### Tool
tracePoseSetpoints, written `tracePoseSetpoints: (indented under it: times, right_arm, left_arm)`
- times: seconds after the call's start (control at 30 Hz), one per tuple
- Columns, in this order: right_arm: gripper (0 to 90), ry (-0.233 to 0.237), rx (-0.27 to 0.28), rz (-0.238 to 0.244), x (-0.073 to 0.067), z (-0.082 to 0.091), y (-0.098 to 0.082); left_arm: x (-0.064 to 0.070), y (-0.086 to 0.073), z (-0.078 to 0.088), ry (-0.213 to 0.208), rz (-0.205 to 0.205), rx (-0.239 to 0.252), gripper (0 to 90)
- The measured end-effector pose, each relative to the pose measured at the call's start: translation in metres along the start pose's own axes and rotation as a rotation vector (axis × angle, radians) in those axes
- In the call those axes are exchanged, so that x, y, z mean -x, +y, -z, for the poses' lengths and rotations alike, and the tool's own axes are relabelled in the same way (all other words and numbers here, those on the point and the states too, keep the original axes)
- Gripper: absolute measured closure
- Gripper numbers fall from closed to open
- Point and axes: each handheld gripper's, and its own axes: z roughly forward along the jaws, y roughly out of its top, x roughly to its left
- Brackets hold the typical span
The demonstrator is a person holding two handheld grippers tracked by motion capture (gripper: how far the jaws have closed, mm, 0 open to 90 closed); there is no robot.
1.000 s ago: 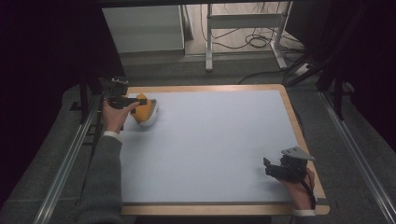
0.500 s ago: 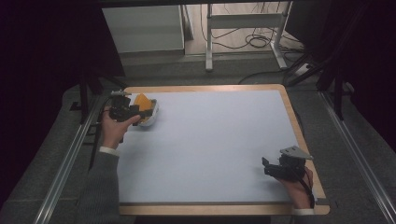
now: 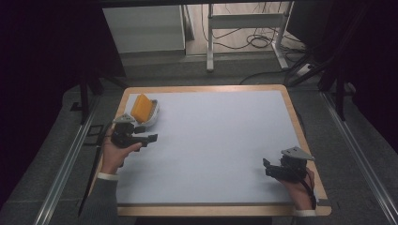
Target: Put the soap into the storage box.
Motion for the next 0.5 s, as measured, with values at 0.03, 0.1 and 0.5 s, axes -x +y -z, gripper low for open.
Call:
tracePoseSetpoints:
  times: [0.03,0.1,0.5]
  right_arm:
    - [6.9,0.000,0.000,-0.001,0.000,0.000,0.000]
    - [6.9,0.000,0.001,0.000,0.000,0.000,0.000]
    - [6.9,-0.002,-0.004,0.006,-0.001,-0.001,0.000]
  left_arm:
    - [0.001,-0.005,0.000,0.002,0.004,-0.001,26.2]
    - [0.004,-0.014,-0.002,0.002,0.007,-0.009,26.2]
    - [0.012,-0.043,-0.016,0.039,0.006,-0.072,23.4]
